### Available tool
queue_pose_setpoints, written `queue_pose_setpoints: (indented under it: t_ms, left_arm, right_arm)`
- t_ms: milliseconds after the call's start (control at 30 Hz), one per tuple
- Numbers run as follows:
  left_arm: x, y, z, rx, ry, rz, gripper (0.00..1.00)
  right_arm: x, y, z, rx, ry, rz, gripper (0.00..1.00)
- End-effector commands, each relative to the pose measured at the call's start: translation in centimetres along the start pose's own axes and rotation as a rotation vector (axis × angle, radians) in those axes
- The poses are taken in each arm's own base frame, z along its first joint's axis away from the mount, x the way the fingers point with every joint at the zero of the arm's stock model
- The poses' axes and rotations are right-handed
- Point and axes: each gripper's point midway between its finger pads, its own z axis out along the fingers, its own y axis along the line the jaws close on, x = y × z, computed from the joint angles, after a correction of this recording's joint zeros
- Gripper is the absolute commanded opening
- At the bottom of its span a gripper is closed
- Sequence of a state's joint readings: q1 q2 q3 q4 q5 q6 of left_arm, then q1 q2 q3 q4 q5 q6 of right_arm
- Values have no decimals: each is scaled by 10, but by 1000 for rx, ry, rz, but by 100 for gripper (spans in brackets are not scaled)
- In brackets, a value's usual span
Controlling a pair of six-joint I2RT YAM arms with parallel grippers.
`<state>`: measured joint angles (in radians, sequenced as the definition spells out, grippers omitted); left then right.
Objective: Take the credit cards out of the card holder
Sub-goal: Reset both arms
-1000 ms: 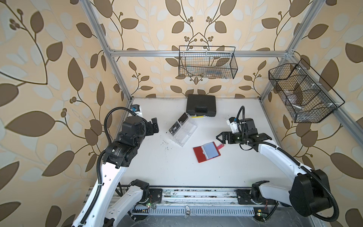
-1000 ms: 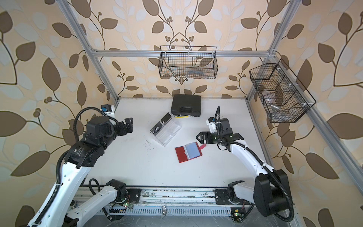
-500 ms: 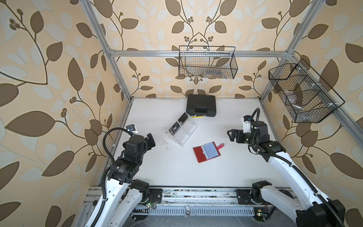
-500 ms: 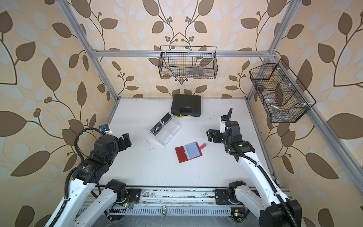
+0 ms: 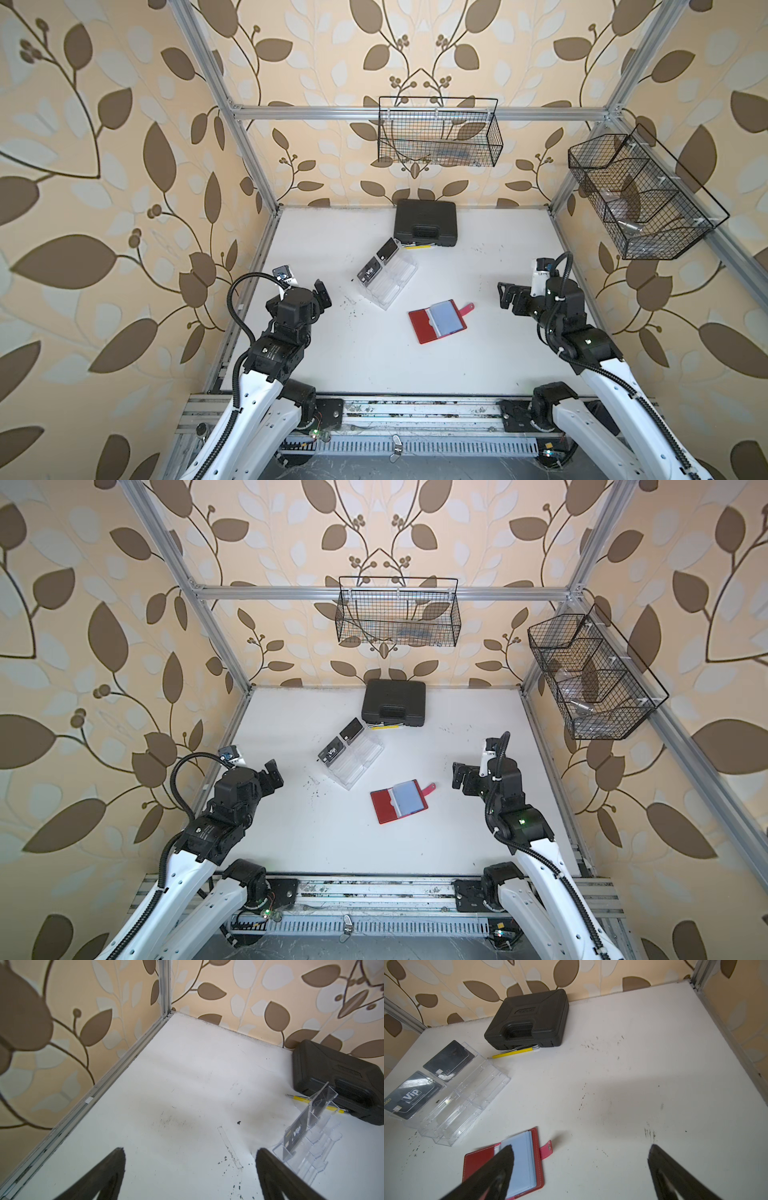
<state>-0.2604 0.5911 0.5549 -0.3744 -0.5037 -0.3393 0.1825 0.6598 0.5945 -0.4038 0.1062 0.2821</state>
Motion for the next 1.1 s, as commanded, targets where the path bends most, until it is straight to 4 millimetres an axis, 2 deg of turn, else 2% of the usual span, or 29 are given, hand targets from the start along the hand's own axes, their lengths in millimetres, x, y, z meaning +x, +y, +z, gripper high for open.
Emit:
queue_pose_setpoints:
  t_ms: [0, 367, 433, 633, 1067]
  left_arm:
    - [-19, 2, 4, -22, -113, 4, 99]
    - [-6, -1, 32, -42, -145, 98, 99]
    - [-3, 2, 48, -43, -146, 75, 99]
    - [4, 10, 72, -51, -131, 73, 99]
    - [31, 10, 122, 40, -50, 79, 99]
  right_arm:
    - [-4, -7, -4, 19, -85, -52, 100]
    - [-4, -3, -26, -63, -345, -101, 100]
    - [-2, -8, -25, -46, -371, -82, 100]
    - [5, -10, -10, -26, -317, -82, 100]
    - [16, -20, 27, 45, -301, -135, 100]
